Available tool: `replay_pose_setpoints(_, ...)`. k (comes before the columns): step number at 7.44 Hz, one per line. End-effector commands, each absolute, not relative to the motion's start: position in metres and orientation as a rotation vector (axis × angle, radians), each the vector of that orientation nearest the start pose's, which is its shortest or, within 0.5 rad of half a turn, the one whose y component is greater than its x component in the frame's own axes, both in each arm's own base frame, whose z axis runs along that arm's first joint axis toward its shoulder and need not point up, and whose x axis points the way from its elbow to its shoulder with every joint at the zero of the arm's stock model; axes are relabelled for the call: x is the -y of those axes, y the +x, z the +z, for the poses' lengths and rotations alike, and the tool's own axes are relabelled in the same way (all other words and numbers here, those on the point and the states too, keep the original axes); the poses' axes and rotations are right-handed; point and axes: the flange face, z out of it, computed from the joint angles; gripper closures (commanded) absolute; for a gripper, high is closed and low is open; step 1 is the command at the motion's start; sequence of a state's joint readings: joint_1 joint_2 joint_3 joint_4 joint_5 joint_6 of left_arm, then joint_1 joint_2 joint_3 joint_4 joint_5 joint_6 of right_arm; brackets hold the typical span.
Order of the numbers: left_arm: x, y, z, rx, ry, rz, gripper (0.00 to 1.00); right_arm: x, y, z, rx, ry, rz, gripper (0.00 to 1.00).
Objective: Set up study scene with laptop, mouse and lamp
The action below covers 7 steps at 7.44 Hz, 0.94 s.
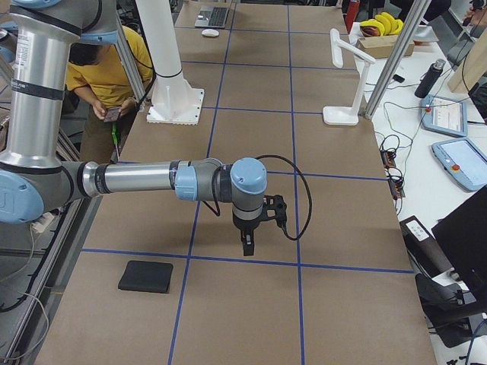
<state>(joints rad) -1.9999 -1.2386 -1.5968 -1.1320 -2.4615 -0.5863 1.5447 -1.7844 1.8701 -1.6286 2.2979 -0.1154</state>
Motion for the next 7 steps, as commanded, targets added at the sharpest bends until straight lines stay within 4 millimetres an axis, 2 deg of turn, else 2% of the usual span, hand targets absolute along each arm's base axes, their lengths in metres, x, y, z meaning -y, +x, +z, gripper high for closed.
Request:
replay_pose_setpoints(1, 0.206, -0.155, 0.81, -0.838, -0.887, -1.27, 0.27, 0.406, 0.057, 0.616, 0.724, 0.091, -0.157, 0.0)
replay_pose_setpoints(2, 0.205, -0.155, 0.809, -0.836, -0.906, -1.277, 0.46, 0.406, 0.057, 0.616, 0.724, 0.091, -0.157, 0.0)
replay_pose_setpoints(3, 0.208, -0.156, 0.805, -0.835, -0.911, -1.278, 0.75, 0.406, 0.057, 0.616, 0.724, 0.091, -0.157, 0.0)
replay_pose_setpoints(4, 0.216, -0.159, 0.799, -0.852, -0.907, -1.282, 0.99, 0.406, 0.057, 0.616, 0.724, 0.091, -0.157, 0.0)
replay_pose_setpoints(6, 0.244, -0.169, 0.764, -0.885, -0.873, -1.276, 1.0, 0.406, 0.056, 0.616, 0.726, 0.091, -0.157, 0.0)
replay_pose_setpoints(7, 0.257, -0.175, 0.755, -0.887, -0.861, -1.273, 1.0, 0.406, 0.056, 0.616, 0.726, 0.09, -0.156, 0.0)
